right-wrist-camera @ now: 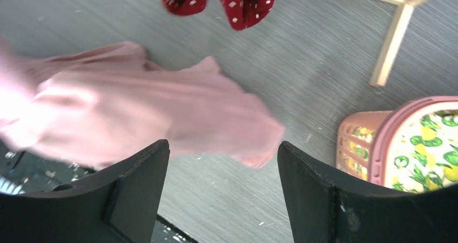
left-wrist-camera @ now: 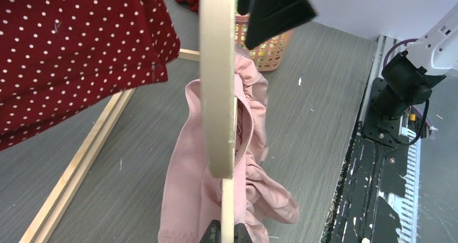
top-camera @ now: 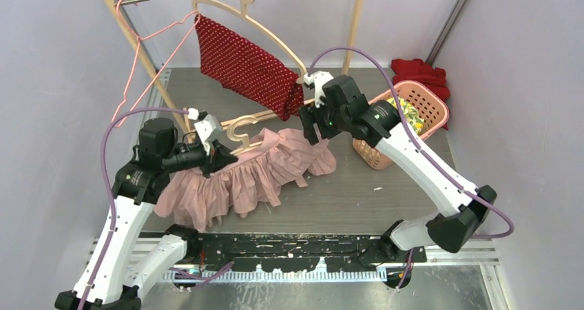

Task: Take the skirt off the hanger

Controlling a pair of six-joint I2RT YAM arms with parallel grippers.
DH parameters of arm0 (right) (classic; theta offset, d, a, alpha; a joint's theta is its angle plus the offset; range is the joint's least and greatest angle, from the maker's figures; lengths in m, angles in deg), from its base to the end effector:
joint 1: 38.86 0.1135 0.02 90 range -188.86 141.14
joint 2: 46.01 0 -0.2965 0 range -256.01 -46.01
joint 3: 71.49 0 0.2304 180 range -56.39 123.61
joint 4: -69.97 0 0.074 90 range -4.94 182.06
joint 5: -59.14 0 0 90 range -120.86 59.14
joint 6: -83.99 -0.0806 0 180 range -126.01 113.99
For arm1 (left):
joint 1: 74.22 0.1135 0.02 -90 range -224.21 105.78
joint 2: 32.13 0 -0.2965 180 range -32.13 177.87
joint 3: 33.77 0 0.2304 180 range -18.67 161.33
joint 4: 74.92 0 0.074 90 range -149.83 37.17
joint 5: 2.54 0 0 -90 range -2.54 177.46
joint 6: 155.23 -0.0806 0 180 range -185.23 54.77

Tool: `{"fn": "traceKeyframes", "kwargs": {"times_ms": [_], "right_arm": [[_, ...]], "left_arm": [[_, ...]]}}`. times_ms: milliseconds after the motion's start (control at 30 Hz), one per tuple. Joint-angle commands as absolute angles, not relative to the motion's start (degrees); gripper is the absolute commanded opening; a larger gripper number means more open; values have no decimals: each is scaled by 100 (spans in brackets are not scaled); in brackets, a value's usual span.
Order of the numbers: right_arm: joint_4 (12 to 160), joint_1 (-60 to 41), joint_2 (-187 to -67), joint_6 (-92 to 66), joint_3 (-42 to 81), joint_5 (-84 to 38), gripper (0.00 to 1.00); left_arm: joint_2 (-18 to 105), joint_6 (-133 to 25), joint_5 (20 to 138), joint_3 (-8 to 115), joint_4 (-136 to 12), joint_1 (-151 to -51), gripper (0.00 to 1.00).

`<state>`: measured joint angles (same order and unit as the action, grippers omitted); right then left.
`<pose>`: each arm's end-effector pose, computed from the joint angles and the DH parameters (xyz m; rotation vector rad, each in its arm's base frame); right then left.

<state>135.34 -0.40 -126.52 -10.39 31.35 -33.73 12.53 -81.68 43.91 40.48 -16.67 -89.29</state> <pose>0.2352 0.1817 0.3880 -0.6620 2.2469 0.3170 0.1069 -0.0863 0.3722 0.9747 1.7520 -0.7653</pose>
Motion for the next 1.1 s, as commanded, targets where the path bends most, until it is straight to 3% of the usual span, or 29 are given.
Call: {"fn": "traceKeyframes", "kwargs": {"times_ms": [0, 467, 600, 667, 733, 800, 1067], "right_arm": [[13687, 423, -12204, -946, 3445, -2982, 78], [13213, 817, -12939, -827, 3753, -2818, 74], [13262, 815, -13114, -785, 3829, -2805, 56], [13314, 816, -13163, -789, 3869, -2955, 39], [13369, 813, -13186, -795, 3915, -3191, 14], [13431, 814, -13198, -802, 3918, -3492, 2], [13028, 791, -12644, -784, 3585, -6162, 2]], "left_arm": [[1298, -8037, 4207, 4413, -2445, -8985, 0], [1091, -8032, 4407, 4362, -2289, -9013, 0], [1058, -8087, 4480, 4325, -2248, -9016, 0], [1058, -8088, 4491, 4289, -2259, -9015, 0], [1054, -8088, 4505, 4249, -2287, -9016, 0], [1052, -8088, 4524, 4198, -2328, -9013, 0], [1158, -8155, 4558, 4114, -2423, -9013, 0]]}}
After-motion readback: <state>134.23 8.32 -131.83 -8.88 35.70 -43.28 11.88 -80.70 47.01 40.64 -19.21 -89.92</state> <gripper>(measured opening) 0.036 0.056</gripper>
